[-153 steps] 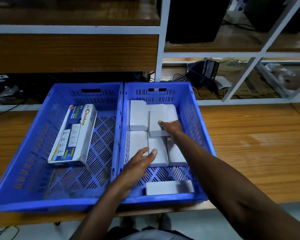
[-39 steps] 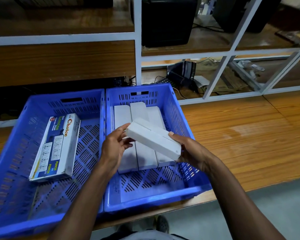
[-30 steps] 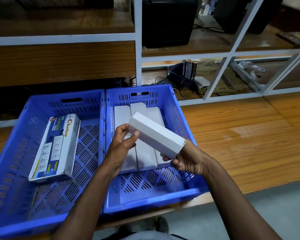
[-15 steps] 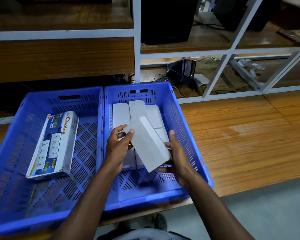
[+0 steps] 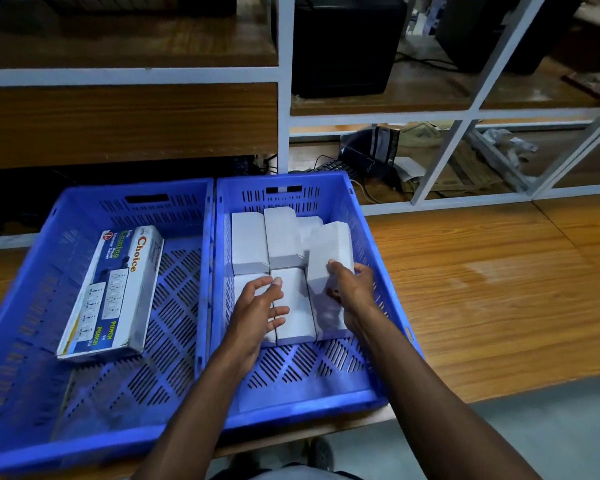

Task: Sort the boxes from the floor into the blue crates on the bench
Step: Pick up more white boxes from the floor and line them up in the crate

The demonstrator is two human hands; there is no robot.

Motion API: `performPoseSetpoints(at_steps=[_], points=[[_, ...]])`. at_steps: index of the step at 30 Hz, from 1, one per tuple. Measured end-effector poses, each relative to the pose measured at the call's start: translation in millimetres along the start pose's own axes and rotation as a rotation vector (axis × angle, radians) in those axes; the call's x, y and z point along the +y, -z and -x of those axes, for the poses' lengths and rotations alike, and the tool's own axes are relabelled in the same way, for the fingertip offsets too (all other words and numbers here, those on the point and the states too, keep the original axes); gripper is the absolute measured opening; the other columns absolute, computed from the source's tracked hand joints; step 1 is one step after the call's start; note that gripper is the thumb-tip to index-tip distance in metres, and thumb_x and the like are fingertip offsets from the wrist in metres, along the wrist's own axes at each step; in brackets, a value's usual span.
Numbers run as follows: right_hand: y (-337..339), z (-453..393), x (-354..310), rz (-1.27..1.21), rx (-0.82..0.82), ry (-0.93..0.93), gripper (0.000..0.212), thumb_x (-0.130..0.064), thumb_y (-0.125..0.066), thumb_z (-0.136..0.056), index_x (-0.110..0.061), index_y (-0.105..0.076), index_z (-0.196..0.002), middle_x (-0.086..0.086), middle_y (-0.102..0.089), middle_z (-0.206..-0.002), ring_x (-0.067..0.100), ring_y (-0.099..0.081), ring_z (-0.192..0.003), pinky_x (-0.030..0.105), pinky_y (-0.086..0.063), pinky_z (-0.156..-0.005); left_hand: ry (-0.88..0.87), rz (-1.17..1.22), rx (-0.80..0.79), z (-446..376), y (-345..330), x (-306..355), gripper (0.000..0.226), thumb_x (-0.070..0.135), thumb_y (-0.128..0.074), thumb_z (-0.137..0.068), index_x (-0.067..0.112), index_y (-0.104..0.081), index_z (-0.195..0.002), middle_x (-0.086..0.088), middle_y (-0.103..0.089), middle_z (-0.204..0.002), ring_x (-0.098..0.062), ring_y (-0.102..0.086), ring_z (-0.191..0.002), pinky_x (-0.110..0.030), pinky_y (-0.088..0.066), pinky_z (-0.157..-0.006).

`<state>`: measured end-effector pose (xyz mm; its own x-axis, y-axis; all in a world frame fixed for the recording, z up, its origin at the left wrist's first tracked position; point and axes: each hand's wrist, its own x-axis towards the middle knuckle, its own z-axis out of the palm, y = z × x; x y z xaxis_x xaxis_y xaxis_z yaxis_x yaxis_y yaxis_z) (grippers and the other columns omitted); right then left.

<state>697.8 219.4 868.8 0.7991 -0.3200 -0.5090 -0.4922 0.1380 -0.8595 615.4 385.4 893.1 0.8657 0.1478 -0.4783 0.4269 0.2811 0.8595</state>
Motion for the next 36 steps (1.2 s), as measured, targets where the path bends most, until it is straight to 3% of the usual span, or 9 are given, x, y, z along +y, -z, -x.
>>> performPoseSetpoints(at_steps=[3,5,9,14,21,25,28,32,36], points=[[-15.4,-9.6,0.2,-0.040,0.043,-0.055,0.070,-0.027,-0.082,-0.084,-0.010,-0.037,-0.135,0.010,-0.063,-0.121,0.016,-0.063,-0.083,0.039,-0.060,-0.080,0.010,-0.019,0.000,3.7,1.9,-5.0,0.033,0.036,-0.061,-0.101,0.021,-0.058,-0.130,-0.007,-0.066,-0.124,-0.027,-0.069,-0.106,-0.035,-0.056,-0.088],[-26.1,-16.3,1.6,-0.100,0.052,-0.107,0.071,-0.027,-0.084,-0.081,-0.006,-0.041,-0.134,0.012,-0.065,-0.117,0.017,-0.063,-0.080,0.035,-0.060,-0.066,0.018,-0.028,0.001,5.0,4.2,-5.6,0.031,0.038,-0.062,-0.100,0.022,-0.061,-0.126,-0.007,-0.067,-0.123,-0.027,-0.069,-0.106,-0.035,-0.056,-0.088],[-34.5,-29.9,6.7,-0.155,0.053,-0.127,0.050,-0.028,-0.081,-0.083,-0.001,-0.062,-0.120,0.008,-0.066,-0.086,0.017,-0.060,-0.065,0.020,-0.046,-0.040,0.021,-0.044,-0.010,7.2,9.8,-5.0,0.028,0.040,-0.062,-0.099,0.022,-0.065,-0.120,-0.006,-0.069,-0.120,-0.028,-0.070,-0.107,-0.034,-0.057,-0.086],[-36.9,-44.9,4.6,-0.131,0.038,-0.202,0.049,-0.021,-0.079,-0.081,-0.004,-0.065,-0.124,0.006,-0.062,-0.075,0.018,-0.054,-0.060,0.030,-0.050,-0.054,0.027,-0.077,-0.003,3.4,16.1,-6.2,0.032,0.045,-0.063,-0.098,0.020,-0.068,-0.116,-0.004,-0.071,-0.119,-0.026,-0.071,-0.106,-0.031,-0.056,-0.081],[-45.7,-56.8,0.8,-0.022,0.121,-0.240,0.037,-0.024,-0.079,-0.082,-0.007,-0.058,-0.108,0.004,-0.069,-0.102,0.024,-0.065,-0.088,0.039,-0.058,-0.079,0.006,-0.208,-0.036,-4.6,5.0,5.8,0.034,0.051,-0.059,-0.098,0.021,-0.068,-0.113,0.000,-0.070,-0.116,-0.019,-0.070,-0.098,-0.038,-0.057,-0.092],[-53.5,-56.2,-1.6,-0.102,0.108,-0.212,0.036,-0.012,-0.076,-0.084,-0.006,-0.056,-0.114,0.000,-0.055,-0.077,0.012,-0.049,-0.061,0.029,-0.047,-0.055,-0.004,-0.281,-0.040,-9.4,-1.8,12.4,0.034,0.052,-0.058,-0.099,0.021,-0.066,-0.111,0.001,-0.068,-0.116,-0.017,-0.069,-0.096,-0.041,-0.056,-0.095],[-54.9,-57.9,-3.5,-0.102,0.101,-0.207,0.030,-0.009,-0.066,-0.087,-0.008,-0.054,-0.115,0.000,-0.052,-0.079,0.013,-0.046,-0.060,0.030,-0.044,-0.056,0.009,-0.303,-0.032,-13.3,-4.9,12.6,0.036,0.054,-0.059,-0.097,0.021,-0.066,-0.111,0.002,-0.069,-0.115,-0.016,-0.069,-0.095,-0.041,-0.056,-0.095],[-49.5,-59.9,-7.9,-0.072,0.092,-0.212,0.003,-0.007,-0.057,-0.089,-0.009,-0.056,-0.089,0.003,-0.049,-0.073,0.014,-0.043,-0.058,0.030,-0.039,-0.053,0.022,-0.329,-0.039,-17.3,-7.0,10.1,0.037,0.055,-0.059,-0.097,0.022,-0.065,-0.113,0.003,-0.069,-0.115,-0.017,-0.070,-0.097,-0.037,-0.057,-0.091],[-46.3,-60.4,-10.1,-0.106,0.044,-0.234,0.009,-0.006,-0.055,-0.089,-0.012,-0.058,-0.081,0.005,-0.053,-0.074,0.015,-0.049,-0.063,0.031,-0.042,-0.057,0.043,-0.340,-0.048,-22.4,-12.3,9.2,0.038,0.056,-0.059,-0.096,0.022,-0.065,-0.112,0.002,-0.068,-0.114,-0.015,-0.069,-0.093,-0.031,-0.056,-0.082]])
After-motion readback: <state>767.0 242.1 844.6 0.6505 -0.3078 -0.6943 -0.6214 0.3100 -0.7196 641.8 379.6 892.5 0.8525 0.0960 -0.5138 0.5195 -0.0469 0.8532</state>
